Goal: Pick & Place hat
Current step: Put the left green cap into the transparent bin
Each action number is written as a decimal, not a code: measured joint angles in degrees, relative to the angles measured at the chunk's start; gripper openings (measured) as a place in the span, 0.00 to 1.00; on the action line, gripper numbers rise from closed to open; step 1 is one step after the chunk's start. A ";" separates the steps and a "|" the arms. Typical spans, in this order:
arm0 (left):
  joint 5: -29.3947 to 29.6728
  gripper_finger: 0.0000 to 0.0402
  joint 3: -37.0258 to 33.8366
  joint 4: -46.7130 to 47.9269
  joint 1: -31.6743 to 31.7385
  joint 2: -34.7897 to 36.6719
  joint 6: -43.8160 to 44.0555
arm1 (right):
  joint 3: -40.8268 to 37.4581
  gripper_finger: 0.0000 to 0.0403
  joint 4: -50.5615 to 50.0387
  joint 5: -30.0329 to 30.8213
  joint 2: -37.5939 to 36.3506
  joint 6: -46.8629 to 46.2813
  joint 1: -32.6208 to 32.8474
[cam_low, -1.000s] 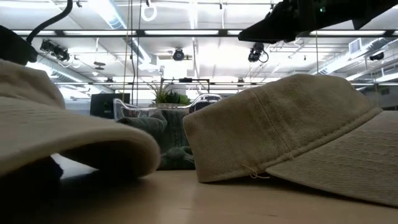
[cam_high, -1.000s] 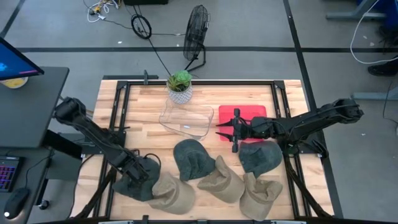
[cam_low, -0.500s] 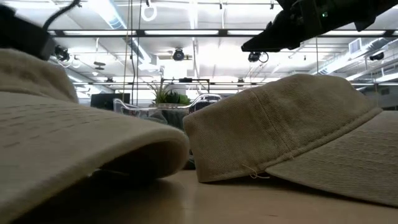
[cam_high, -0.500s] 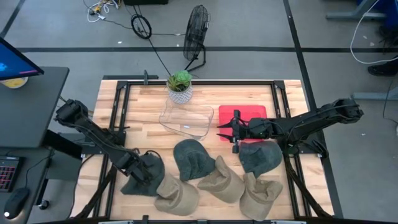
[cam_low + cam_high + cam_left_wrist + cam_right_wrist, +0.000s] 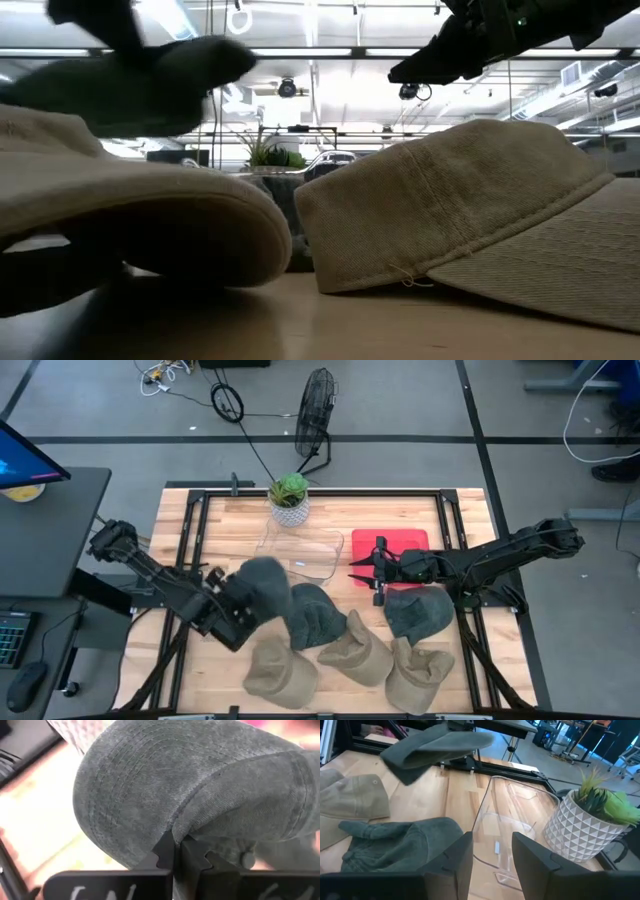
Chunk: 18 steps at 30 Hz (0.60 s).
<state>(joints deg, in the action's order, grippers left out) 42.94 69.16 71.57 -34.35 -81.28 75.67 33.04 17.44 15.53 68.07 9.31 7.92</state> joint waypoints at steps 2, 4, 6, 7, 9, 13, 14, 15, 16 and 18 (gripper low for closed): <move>0.62 0.05 0.54 -1.73 2.78 0.00 -3.76 | 0.00 0.35 0.01 0.00 0.00 -0.02 0.00; 1.03 0.05 0.77 -2.86 5.81 0.00 -8.39 | 0.00 0.35 0.01 0.00 0.00 -0.55 0.00; 1.11 0.04 0.75 -4.42 9.10 0.00 -12.57 | 0.00 0.35 0.02 0.00 0.00 -1.43 0.00; 1.18 0.04 0.75 -5.37 10.86 0.00 -14.39 | 0.00 0.35 0.01 0.00 0.00 -1.53 0.00; 1.80 0.03 0.75 -7.74 14.55 0.00 -18.07 | 0.00 0.35 0.01 0.00 0.00 -1.46 0.00; 4.47 0.04 0.75 -16.68 22.29 0.00 -20.94 | 0.00 0.35 0.03 0.00 0.00 -1.37 0.00; 4.48 0.05 0.75 -19.21 24.28 0.00 -21.17 | 0.00 0.35 0.03 0.00 0.00 -1.35 0.00; 4.48 0.06 0.75 -21.74 26.28 0.00 -21.14 | 0.00 0.35 0.02 0.00 -0.02 -1.35 0.00; 4.44 0.06 0.75 -24.29 28.14 -0.01 -20.60 | 0.00 0.35 -0.04 0.00 -0.02 -1.36 0.00; 2.27 0.07 0.75 -28.12 31.74 -0.29 -19.50 | 0.00 0.35 -0.44 0.00 -0.02 -1.34 0.00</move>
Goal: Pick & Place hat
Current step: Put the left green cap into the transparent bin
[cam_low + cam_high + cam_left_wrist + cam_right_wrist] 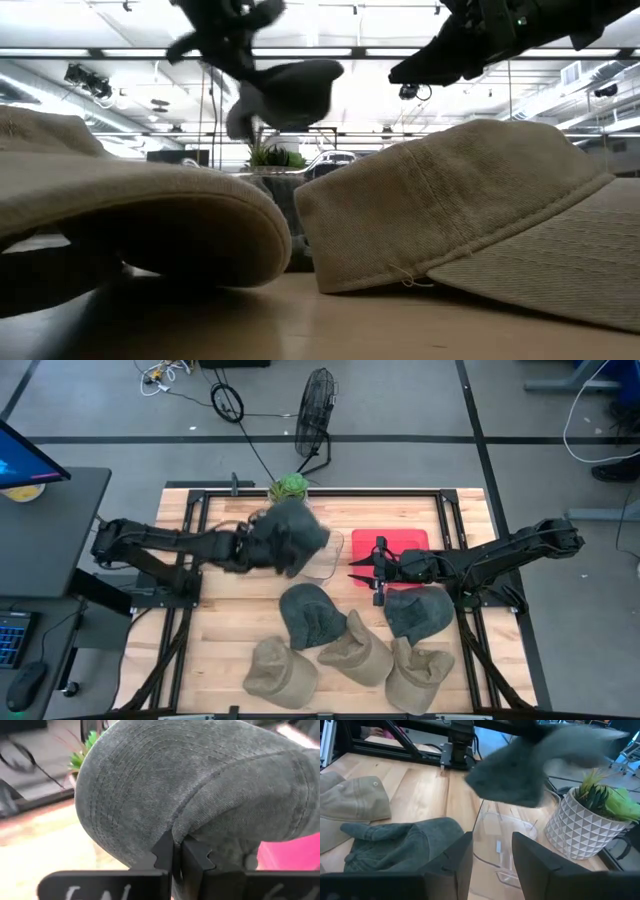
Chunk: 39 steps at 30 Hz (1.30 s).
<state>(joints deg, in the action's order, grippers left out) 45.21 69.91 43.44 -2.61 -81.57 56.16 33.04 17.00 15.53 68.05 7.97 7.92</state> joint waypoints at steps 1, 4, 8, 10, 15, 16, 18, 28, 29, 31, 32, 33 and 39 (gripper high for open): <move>-1.73 0.07 0.00 -0.75 1.48 -0.22 -0.12 | 0.00 0.35 -0.16 0.00 0.00 0.00 0.00; -4.31 0.06 0.00 -1.53 4.31 -1.85 -0.44 | 0.00 0.35 -0.83 0.00 0.00 0.00 0.00; -4.99 0.04 -0.02 -4.48 4.49 -5.72 3.11 | 0.00 0.35 -1.96 0.00 0.00 0.02 0.00; -5.02 0.04 -0.02 -8.26 3.99 -7.80 3.48 | 0.00 0.35 -2.25 0.00 0.00 0.00 0.00; -5.07 0.04 -0.02 -13.99 2.52 -12.53 6.67 | 0.00 0.35 -3.29 -0.02 0.00 -1.54 0.02; -4.98 0.04 -0.02 -13.58 2.33 -13.23 7.76 | 0.00 0.35 -3.90 -0.02 0.00 -1.64 0.02; -5.11 0.04 -0.02 -11.61 2.29 -14.12 11.38 | 0.00 0.35 -5.37 -0.02 0.00 -1.68 0.02; -4.75 0.04 0.02 -8.12 0.44 -12.66 16.34 | 0.00 0.35 -9.16 -0.03 0.00 -4.47 0.02; -5.75 0.04 0.02 -7.19 0.19 -12.42 17.00 | -0.02 0.35 -9.16 -0.02 0.00 -4.50 0.02; -7.59 0.04 0.02 -6.18 -0.27 -12.28 17.20 | -0.02 0.35 -9.34 -0.02 0.00 -4.52 0.02; -8.35 0.04 0.02 -5.48 -0.44 -12.28 17.55 | -0.02 0.35 -9.51 -0.02 0.00 -4.52 0.02; -9.22 0.04 0.00 -4.33 -0.59 -12.28 18.40 | -0.02 0.35 -9.51 -0.02 0.00 -4.52 0.02; -11.00 0.04 -0.04 2.44 -0.02 -13.25 22.17 | -0.02 0.35 -9.78 -0.02 0.00 -4.52 0.02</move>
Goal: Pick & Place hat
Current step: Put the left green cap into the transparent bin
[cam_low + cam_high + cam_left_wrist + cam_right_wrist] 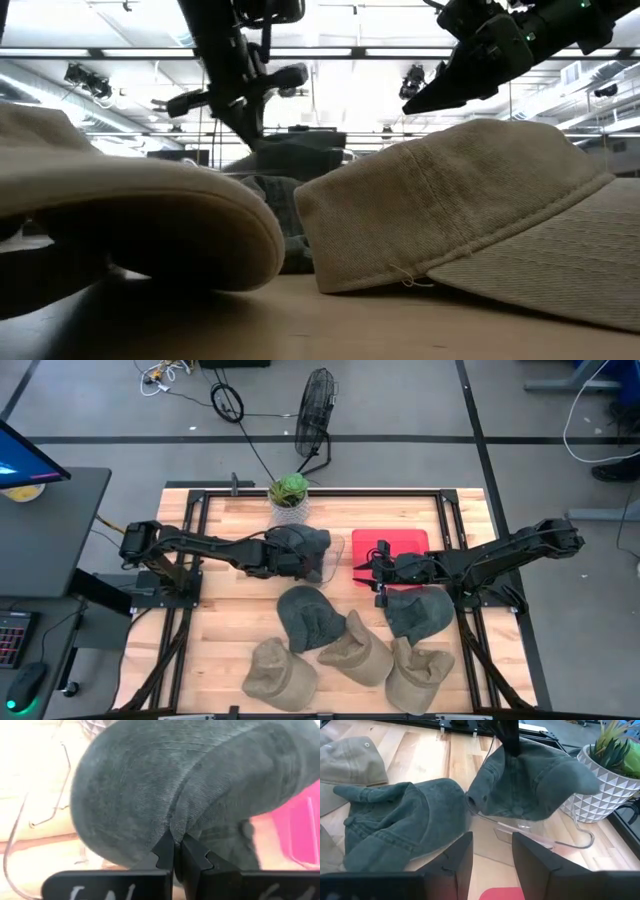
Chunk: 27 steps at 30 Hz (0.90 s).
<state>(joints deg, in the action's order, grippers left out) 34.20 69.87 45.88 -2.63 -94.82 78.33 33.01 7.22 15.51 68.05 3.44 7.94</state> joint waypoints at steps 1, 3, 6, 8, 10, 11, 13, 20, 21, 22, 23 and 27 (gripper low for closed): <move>-0.65 0.04 0.00 0.32 0.23 -0.18 0.21 | 0.00 0.35 -0.03 0.00 0.00 0.00 0.00; -2.08 0.04 0.00 1.33 0.81 -0.43 -0.72 | 0.00 0.35 -0.06 0.00 0.00 0.00 0.00; -2.16 0.04 0.00 1.30 1.95 -0.54 -3.52 | 0.00 0.35 -0.25 0.00 0.00 0.00 0.00; -2.17 0.04 0.01 1.37 2.81 -0.71 -5.62 | 0.00 0.35 -0.37 0.00 0.00 0.00 0.00; -2.38 0.05 0.04 1.58 3.72 -1.01 -7.85 | 0.00 0.35 -0.47 0.00 0.00 0.00 0.00; -2.72 0.06 0.04 1.86 4.26 -1.07 -8.78 | 0.00 0.35 -0.45 0.00 0.00 0.00 0.00; -4.30 0.09 0.11 1.45 5.32 -1.71 -10.06 | 0.00 0.35 -0.52 0.00 0.00 0.00 0.00; -9.93 0.22 0.09 1.95 8.03 -6.38 -10.06 | 0.00 0.35 -0.61 0.00 0.00 0.16 0.00; -9.87 0.23 0.09 1.93 8.31 -6.59 -10.06 | 0.00 0.35 -0.61 0.00 0.00 0.27 0.00; -9.90 0.25 0.09 1.91 8.56 -6.59 -10.06 | 0.00 0.35 -0.57 0.00 0.00 0.43 0.00; -9.90 0.26 0.09 1.82 8.65 -6.59 -10.06 | 0.00 0.35 -0.56 0.02 0.00 0.44 0.00; -10.09 0.27 0.00 1.43 8.62 -5.00 -12.31 | 0.00 0.35 -0.63 0.02 0.00 0.44 0.00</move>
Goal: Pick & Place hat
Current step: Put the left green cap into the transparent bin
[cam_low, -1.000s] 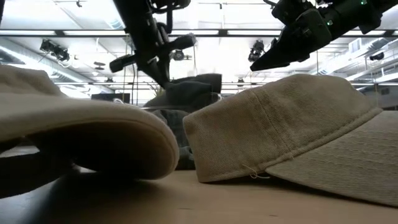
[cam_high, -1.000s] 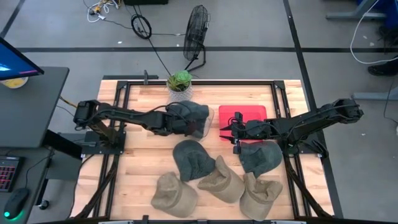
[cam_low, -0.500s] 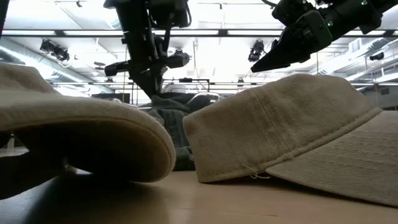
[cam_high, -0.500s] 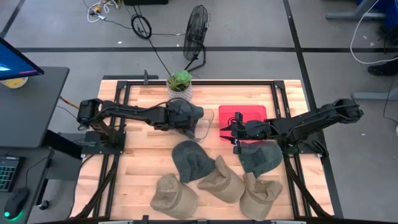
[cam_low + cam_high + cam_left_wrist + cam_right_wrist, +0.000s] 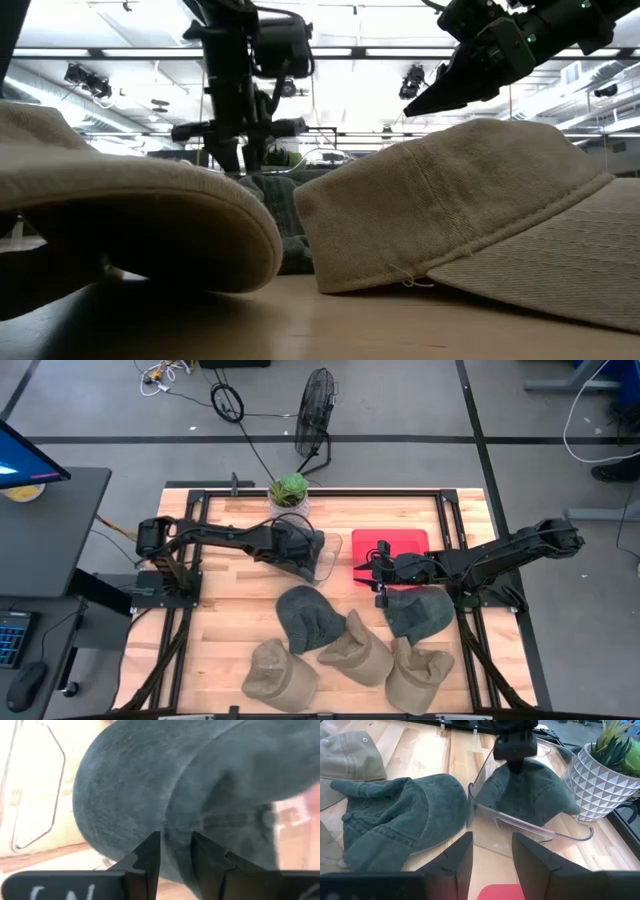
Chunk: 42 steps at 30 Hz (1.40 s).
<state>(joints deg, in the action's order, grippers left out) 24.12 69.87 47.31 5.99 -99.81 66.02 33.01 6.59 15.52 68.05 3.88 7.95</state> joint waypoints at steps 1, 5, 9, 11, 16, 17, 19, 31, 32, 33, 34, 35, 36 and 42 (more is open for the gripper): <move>-0.22 0.27 0.00 -0.11 -0.13 0.84 -0.79 | 0.00 0.35 -0.15 0.00 0.00 -0.06 0.00; 0.16 0.26 0.00 0.74 -1.60 4.45 -3.33 | -0.02 0.35 -0.28 0.00 0.00 -0.17 0.02; 1.72 0.26 0.00 1.00 -3.76 8.72 -9.90 | -0.02 0.35 0.17 -0.20 0.00 -0.22 0.00; 1.88 0.26 0.00 0.43 -5.28 10.27 -14.11 | -0.02 0.36 0.80 -2.02 0.00 -0.47 0.00; 0.09 0.26 0.01 -0.55 -9.82 11.61 -24.13 | -0.02 0.40 1.27 -6.37 0.00 -2.03 0.04; -1.16 0.26 0.00 -0.69 -10.83 11.61 -24.76 | -0.02 0.42 1.20 -6.56 0.00 -2.05 0.06; -2.94 0.26 0.02 -1.31 -12.76 11.59 -24.99 | -0.02 0.44 1.13 -6.57 0.00 -2.42 0.04; -3.80 0.26 0.09 -15.94 -22.22 5.14 -28.22 | -0.02 0.52 -0.44 -7.58 0.00 -6.45 2.38; -4.21 0.26 0.09 -16.26 -22.70 4.27 -27.19 | -0.02 0.52 -0.68 -7.56 0.00 -6.45 2.56; -4.30 0.26 0.09 -16.39 -23.11 3.34 -25.73 | -0.02 0.52 -0.83 -7.54 0.00 -6.45 2.70; -4.36 0.26 0.06 -16.38 -23.54 2.51 -24.42 | -0.02 0.52 -0.79 -7.54 0.00 -6.45 2.81; -4.36 0.26 -0.02 -16.61 -23.90 1.66 -23.24 | -0.03 0.52 -0.85 -7.54 0.00 -6.45 2.84; -4.32 0.26 -0.01 -17.47 -24.26 0.76 -22.31 | -0.03 0.52 -1.05 -7.53 0.00 -6.45 2.86; -3.26 0.26 -0.02 -18.65 -26.26 -2.25 -21.23 | -0.02 0.52 -1.66 -7.40 0.00 -6.23 2.84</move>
<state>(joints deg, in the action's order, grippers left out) 20.85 69.84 28.67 -20.26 -102.06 44.80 32.99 4.92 8.12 68.05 -2.35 10.79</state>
